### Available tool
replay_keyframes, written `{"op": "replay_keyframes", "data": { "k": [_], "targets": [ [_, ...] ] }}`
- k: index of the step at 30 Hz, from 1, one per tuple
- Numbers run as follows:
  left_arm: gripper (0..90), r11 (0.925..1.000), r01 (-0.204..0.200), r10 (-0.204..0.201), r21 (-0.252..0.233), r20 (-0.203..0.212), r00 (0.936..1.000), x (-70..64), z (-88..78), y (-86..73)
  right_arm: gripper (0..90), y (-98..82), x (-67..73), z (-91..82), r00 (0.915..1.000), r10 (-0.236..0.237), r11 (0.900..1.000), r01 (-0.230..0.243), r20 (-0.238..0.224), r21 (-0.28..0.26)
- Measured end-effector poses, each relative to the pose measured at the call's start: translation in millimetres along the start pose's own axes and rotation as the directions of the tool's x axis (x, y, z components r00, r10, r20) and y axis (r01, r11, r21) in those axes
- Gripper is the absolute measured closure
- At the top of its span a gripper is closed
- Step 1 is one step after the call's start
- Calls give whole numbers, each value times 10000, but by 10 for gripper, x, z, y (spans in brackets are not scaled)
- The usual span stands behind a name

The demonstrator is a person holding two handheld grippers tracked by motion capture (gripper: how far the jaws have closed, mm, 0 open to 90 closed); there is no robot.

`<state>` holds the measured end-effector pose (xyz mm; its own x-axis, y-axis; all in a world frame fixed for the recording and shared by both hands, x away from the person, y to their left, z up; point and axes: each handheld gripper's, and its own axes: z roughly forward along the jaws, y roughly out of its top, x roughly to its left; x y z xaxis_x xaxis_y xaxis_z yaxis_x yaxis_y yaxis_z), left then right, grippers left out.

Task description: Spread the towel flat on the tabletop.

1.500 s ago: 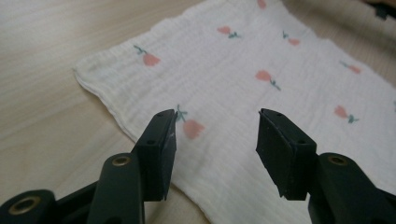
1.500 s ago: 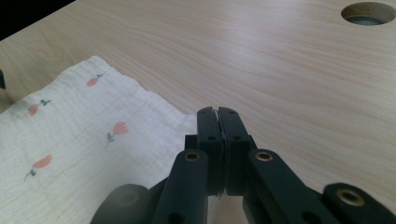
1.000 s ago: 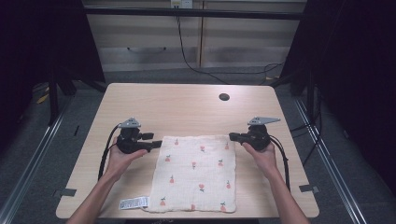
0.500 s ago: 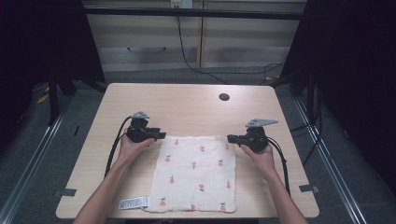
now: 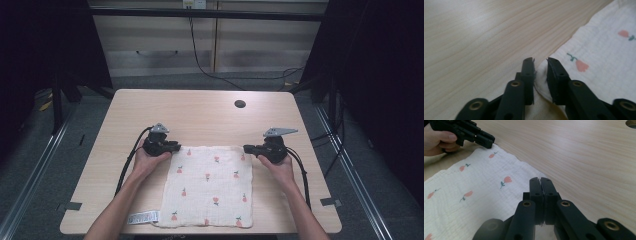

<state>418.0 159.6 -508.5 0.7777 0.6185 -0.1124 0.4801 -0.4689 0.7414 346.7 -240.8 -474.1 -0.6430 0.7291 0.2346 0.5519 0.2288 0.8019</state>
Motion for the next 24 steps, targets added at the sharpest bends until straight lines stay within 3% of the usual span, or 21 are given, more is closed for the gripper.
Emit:
{"op": "replay_keyframes", "data": {
  "k": [3, 5, 11, 24],
  "targets": [
    [846, 9998, -198, 198, -19, -138, 9997, -21, -16, -19, 891, -1, -3, -10, 10000, 35, 10000, -35, 18, -50],
    [857, 10000, -75, 75, -24, -12, 10000, -24, -26, -27, 891, 0, 0, -17, 10000, 53, 10000, -53, 13, -57],
    [862, 9954, 832, -805, -472, 578, 9951, 26, -71, -55, 891, -5, -9, -32, 9999, 164, 9996, -165, -49, -210],
    [862, 9844, 630, -480, -1640, 942, 9944, -35, -374, 131, 891, 42, -32, -163, 9996, 280, 9965, -280, -2, -791]
  ]
}}
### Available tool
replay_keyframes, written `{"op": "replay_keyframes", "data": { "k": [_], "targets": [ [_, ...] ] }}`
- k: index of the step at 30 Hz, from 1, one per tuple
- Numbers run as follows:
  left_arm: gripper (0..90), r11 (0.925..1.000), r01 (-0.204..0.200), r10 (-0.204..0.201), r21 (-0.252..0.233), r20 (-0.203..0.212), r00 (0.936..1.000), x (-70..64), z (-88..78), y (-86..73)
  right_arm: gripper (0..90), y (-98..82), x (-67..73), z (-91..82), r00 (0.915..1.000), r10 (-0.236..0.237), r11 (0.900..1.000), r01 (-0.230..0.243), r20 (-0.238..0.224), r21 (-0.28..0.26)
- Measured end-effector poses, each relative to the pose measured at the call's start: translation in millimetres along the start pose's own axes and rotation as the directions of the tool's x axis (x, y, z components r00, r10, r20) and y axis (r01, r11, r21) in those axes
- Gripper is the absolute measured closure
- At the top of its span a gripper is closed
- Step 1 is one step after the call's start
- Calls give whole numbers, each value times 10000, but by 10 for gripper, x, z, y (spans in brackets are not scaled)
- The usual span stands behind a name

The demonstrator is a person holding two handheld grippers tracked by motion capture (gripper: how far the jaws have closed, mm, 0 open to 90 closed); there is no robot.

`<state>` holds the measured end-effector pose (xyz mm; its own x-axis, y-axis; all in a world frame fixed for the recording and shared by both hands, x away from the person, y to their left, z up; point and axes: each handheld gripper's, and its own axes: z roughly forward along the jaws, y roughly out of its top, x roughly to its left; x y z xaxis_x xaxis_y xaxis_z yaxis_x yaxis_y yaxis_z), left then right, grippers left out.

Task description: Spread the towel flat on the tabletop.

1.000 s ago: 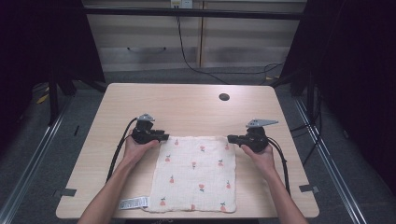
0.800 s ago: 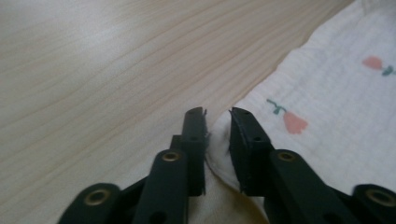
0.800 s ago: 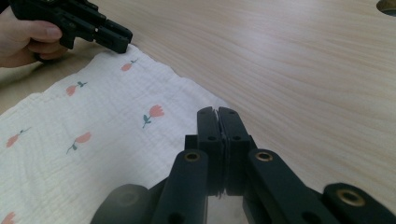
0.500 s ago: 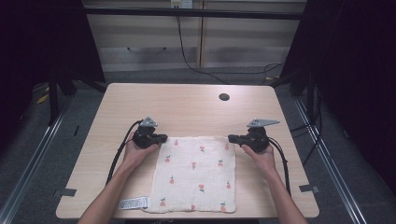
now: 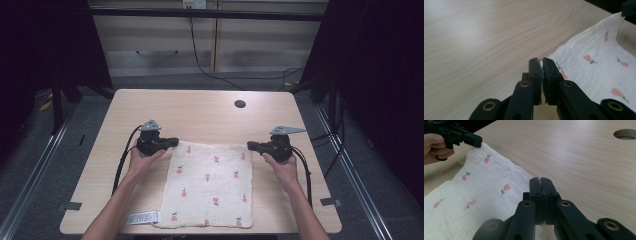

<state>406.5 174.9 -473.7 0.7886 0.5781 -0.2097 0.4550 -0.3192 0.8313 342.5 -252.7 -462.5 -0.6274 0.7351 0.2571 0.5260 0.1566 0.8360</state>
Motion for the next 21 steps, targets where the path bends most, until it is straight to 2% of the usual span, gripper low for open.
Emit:
{"op": "replay_keyframes", "data": {
  "k": [3, 8, 12, 17, 19, 21],
  "targets": [
    [863, 9999, -40, 40, -159, -14, 10000, 4, -45, 35, 891, 28, -14, -54, 9999, 101, 9995, -101, 1, -297],
    [863, 9988, -45, 51, -480, 122, 9999, -3, -124, 84, 891, 46, -6, -91, 9999, 133, 9992, -131, 33, -379],
    [863, 9977, -109, 120, -669, 163, 9998, -24, -163, 124, 891, 88, -12, -162, 9999, 115, 9976, -113, 35, -684],
    [863, 9955, 49, -27, -946, 233, 9997, -11, -228, 166, 891, 153, -12, -258, 9999, 58, 9956, -46, 123, -940],
    [863, 9951, -206, 225, -963, 178, 9996, -33, -249, 209, 891, 200, -7, -287, 9999, -35, 9942, 48, 123, -1072],
    [863, 9935, -221, 246, -1115, 209, 9995, -50, -281, 253, 892, 238, -2, -304, 9999, -30, 9926, 42, 103, -1213]
  ]
}}
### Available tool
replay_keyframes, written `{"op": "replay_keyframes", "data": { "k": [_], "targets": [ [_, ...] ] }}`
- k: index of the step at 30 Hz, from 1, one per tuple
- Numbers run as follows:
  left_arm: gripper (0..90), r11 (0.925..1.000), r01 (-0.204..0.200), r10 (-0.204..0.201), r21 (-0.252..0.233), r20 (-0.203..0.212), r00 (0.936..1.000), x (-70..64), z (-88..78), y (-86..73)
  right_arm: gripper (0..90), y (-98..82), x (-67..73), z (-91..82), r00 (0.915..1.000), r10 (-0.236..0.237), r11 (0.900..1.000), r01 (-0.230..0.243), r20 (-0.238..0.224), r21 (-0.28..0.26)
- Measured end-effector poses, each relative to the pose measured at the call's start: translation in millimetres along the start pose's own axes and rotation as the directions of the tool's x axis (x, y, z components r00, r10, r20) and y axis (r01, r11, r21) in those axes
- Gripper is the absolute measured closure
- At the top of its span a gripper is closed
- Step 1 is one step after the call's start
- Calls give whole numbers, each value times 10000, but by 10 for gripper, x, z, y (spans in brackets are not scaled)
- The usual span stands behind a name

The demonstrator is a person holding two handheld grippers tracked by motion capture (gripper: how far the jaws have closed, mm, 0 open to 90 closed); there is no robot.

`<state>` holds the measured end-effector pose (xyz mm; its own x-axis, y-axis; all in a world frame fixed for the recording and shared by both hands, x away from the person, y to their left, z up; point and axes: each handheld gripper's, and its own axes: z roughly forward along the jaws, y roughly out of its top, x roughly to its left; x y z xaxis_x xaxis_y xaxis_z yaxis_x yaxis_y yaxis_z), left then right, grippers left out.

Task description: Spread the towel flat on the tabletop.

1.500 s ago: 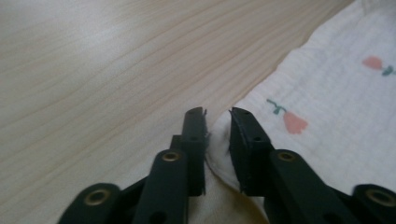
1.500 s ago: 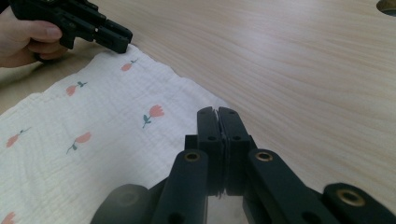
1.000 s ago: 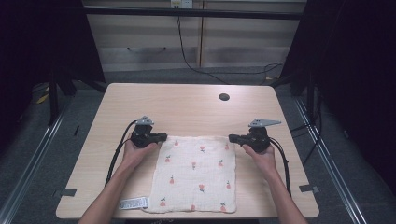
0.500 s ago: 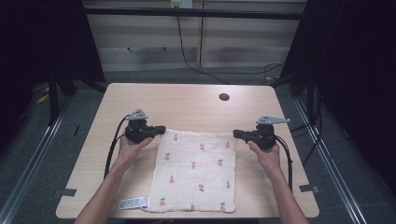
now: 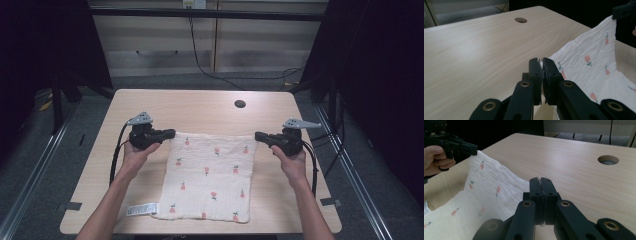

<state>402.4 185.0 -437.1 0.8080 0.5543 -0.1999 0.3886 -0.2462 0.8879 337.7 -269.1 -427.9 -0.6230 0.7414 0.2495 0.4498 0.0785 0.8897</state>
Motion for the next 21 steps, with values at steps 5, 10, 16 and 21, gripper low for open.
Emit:
{"op": "replay_keyframes", "data": {
  "k": [5, 10, 16, 21],
  "targets": [
    [863, 9997, -148, 149, -172, 45, 9999, -45, -25, 85, 892, 99, -13, 23, 9999, -122, 9999, 122, 28, -51],
    [863, 9995, -160, 158, -288, -64, 9999, -54, -42, 183, 893, 267, 4, 30, 9996, -283, 9995, 284, 96, -155],
    [863, 9989, -116, 105, -455, -230, 9997, -25, -75, 309, 893, 427, -12, 42, 9989, -414, 9989, 418, 212, -218],
    [863, 9989, 157, -174, -453, -382, 9991, 61, -66, 412, 893, 512, -95, 73, 9989, -274, 9992, 285, 376, -287]
  ]
}}
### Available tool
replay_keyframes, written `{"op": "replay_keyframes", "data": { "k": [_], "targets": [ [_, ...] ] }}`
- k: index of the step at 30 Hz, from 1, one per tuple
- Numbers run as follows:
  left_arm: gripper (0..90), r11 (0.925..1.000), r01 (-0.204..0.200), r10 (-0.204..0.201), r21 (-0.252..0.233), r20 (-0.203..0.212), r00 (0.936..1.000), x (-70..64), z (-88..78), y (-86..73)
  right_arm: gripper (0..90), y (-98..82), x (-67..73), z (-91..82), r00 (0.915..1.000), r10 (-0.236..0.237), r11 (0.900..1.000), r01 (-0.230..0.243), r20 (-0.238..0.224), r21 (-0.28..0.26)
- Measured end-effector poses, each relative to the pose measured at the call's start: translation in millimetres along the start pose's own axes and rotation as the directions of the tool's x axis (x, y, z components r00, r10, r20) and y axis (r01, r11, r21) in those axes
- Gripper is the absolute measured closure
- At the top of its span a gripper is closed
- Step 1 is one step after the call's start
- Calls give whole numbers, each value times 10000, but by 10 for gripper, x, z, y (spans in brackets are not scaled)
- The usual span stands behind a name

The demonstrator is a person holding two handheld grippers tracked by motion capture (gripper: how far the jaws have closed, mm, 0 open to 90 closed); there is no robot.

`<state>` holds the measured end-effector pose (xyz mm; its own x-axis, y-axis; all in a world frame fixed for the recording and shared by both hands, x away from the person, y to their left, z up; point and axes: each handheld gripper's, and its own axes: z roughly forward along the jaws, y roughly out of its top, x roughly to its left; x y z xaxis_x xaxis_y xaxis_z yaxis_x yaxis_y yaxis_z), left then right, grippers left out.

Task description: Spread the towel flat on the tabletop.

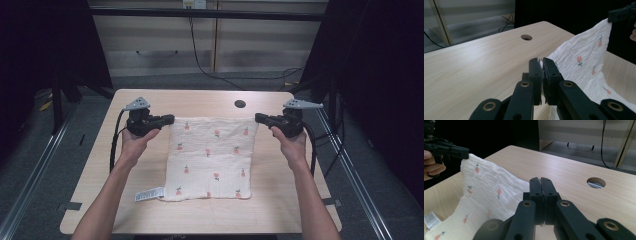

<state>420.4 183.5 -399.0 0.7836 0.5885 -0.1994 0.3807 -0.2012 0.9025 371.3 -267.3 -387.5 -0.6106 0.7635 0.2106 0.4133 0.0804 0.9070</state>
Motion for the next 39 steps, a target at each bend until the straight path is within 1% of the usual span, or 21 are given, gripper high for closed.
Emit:
{"op": "replay_keyframes", "data": {
  "k": [1, 3, 4, 5, 7, 8, 10, 13, 17, 18, 21, 23, 28, 31, 33, 35, 39],
  "targets": [
    [863, 10000, -17, 17, -38, 73, 10000, -8, -7, 19, 893, 18, -7, -3, 10000, 9, 10000, -9, 55, 4],
    [863, 9999, -164, 165, -51, 92, 9998, -38, -25, 40, 893, 45, -8, -12, 10000, -55, 10000, 55, 45, -33],
    [863, 9998, -206, 207, -67, 173, 9996, -59, -35, 35, 893, 51, 2, -21, 10000, -72, 10000, 72, 45, -29],
    [863, 9996, -283, 283, -33, 170, 9995, -75, -45, 23, 893, 49, 18, -29, 9999, -106, 9999, 106, 13, 14],
    [863, 9993, -361, 360, 4, 332, 9988, -98, -65, -30, 893, 15, 46, -44, 9997, -217, 9998, 218, -66, 8],
    [862, 9995, -319, 317, 47, 317, 9990, -110, -74, -65, 893, -12, 66, -54, 9997, -216, 9997, 216, -95, 88],
    [862, 9989, -423, 415, 191, 402, 9983, -141, -100, -134, 893, -68, 93, -69, 9994, -330, 9992, 332, -94, 217],
    [862, 9976, -605, 592, 348, 381, 9975, -176, -162, -214, 893, -138, 124, -106, 9993, -338, 9988, 343, -155, 359],
    [862, 9968, -672, 657, 427, 349, 9972, -181, -265, -297, 893, -217, 182, -167, 9984, -421, 9978, 439, -379, 495],
    [862, 9969, -638, 621, 470, 376, 9974, -190, -288, -322, 893, -239, 202, -181, 9979, -453, 9974, 479, -467, 543],
    [862, 9969, -659, 638, 440, 468, 9969, -257, -335, -398, 893, -313, 275, -209, 9963, -583, 9958, 625, -639, 662],
    [862, 9955, -794, 769, 523, 491, 9958, -309, -350, -435, 893, -377, 317, -218, 9956, -621, 9947, 675, -699, 775],
    [862, 9935, -969, 931, 598, 623, 9937, -412, -402, -483, 893, -513, 358, -274, 9951, -611, 9930, 684, -772, 962],
    [862, 9909, -1135, 1085, 728, 698, 9916, -498, -422, -522, 893, -577, 392, -324, 9950, -659, 9907, 743, -757, 1139],
    [862, 9865, -1384, 1311, 880, 833, 9879, -569, -429, -559, 893, -626, 435, -346, 9938, -761, 9880, 861, -810, 1281],
    [862, 9854, -1370, 1283, 1011, 877, 9879, -600, -430, -611, 893, -675, 471, -355, 9928, -824, 9858, 940, -869, 1393],
    [862, 9843, -1233, 1125, 1266, 891, 9897, -612, -470, -728, 893, -765, 520, -359, 9924, -812, 9807, 960, -923, 1702]
  ]
}}
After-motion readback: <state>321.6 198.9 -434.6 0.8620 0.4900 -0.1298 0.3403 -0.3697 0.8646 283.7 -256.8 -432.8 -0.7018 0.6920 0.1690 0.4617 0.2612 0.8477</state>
